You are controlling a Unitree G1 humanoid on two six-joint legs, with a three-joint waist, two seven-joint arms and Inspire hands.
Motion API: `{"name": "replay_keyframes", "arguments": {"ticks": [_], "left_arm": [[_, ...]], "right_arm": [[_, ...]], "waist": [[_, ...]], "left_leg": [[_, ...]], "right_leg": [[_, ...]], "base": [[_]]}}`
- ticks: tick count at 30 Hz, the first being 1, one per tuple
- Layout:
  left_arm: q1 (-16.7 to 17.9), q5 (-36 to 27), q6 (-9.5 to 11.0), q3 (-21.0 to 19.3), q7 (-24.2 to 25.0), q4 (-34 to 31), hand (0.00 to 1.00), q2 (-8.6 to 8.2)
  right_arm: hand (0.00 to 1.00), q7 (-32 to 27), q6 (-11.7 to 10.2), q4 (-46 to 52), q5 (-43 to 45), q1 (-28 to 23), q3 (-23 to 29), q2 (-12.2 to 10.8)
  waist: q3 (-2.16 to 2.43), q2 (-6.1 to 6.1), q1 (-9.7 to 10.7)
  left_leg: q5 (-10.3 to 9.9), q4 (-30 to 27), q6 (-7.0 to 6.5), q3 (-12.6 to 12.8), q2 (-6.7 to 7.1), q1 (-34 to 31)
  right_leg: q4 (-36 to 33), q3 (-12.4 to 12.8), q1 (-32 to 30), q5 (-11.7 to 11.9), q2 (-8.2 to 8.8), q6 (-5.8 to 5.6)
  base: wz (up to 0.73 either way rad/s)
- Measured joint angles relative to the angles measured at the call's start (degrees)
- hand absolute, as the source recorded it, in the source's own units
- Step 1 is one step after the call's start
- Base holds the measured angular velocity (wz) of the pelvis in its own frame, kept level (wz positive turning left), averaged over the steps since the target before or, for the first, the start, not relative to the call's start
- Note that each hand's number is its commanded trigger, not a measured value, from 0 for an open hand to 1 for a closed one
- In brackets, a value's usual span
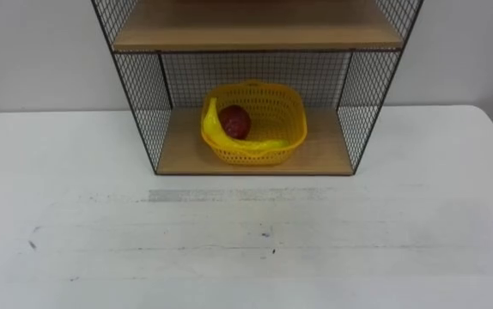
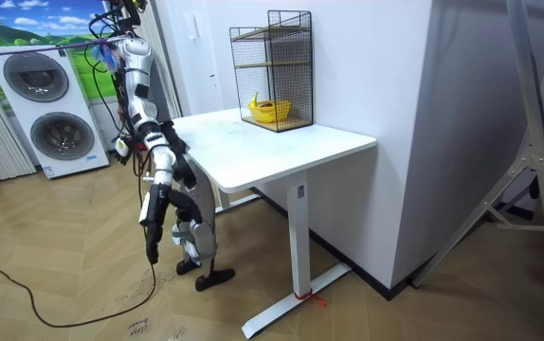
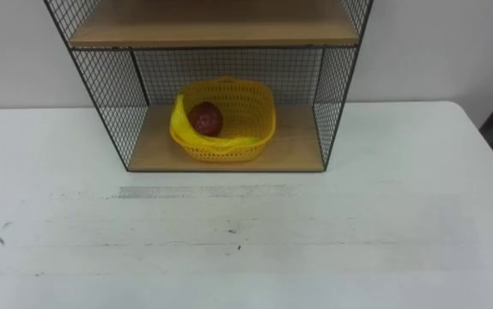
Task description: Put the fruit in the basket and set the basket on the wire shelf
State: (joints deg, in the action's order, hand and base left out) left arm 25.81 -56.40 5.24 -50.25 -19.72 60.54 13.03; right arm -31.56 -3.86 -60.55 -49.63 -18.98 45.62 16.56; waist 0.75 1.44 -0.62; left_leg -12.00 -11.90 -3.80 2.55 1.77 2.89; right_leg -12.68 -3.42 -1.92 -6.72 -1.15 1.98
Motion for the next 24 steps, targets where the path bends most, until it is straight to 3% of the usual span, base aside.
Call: {"name": "replay_keyframes", "arguments": {"ticks": [4,7,12,18,24], "left_arm": [[-1.7,9.3,-0.2,6.0,3.4,4.9,0.00,-1.27],[-3.4,19.7,-1.3,11.3,6.4,6.1,0.00,-2.98],[-6.8,32.3,-4.6,23.0,10.6,6.1,0.00,-4.14],[-10.5,38.7,-6.3,30.9,12.9,7.0,0.00,-4.90],[-11.7,41.0,-6.6,34.3,14.2,6.7,0.00,-5.55]], "right_arm": [[0.00,3.1,0.2,-7.1,0.8,2.3,-5.8,-2.2],[0.00,6.8,0.4,-10.4,4.6,4.2,-9.9,-3.4],[0.00,11.4,3.4,-11.7,11.4,6.2,-20.2,-4.4],[0.00,15.5,4.8,-12.4,17.7,8.7,-29.0,-5.4],[0.00,18.7,5.2,-13.2,24.5,9.8,-32.3,-7.2]], "waist": [[-0.04,0.03,0.4],[-0.08,-0.01,0.3],[-0.17,-0.38,0.3],[-0.48,-1.08,0.3],[-1.22,-2.24,0.4]], "left_leg": [[0.0,0.1,0.00,0.0,0.00,0.9],[0.0,0.3,0.02,0.0,0.01,1.7],[0.0,0.5,0.05,0.3,-0.03,2.7],[0.0,0.6,0.02,0.5,-0.05,3.9],[0.0,0.7,0.04,0.5,-0.12,3.6]], "right_leg": [[0.1,-0.1,0.9,0.0,-0.01,-0.02],[0.1,0.0,1.6,0.0,-0.01,-0.08],[0.2,0.0,2.4,0.1,-0.07,-0.14],[0.3,0.1,3.0,0.0,-0.10,0.07],[1.1,0.2,3.0,0.7,-0.29,0.02]], "base": [[0.00],[0.00],[-0.02],[-0.03],[-0.02]]}}
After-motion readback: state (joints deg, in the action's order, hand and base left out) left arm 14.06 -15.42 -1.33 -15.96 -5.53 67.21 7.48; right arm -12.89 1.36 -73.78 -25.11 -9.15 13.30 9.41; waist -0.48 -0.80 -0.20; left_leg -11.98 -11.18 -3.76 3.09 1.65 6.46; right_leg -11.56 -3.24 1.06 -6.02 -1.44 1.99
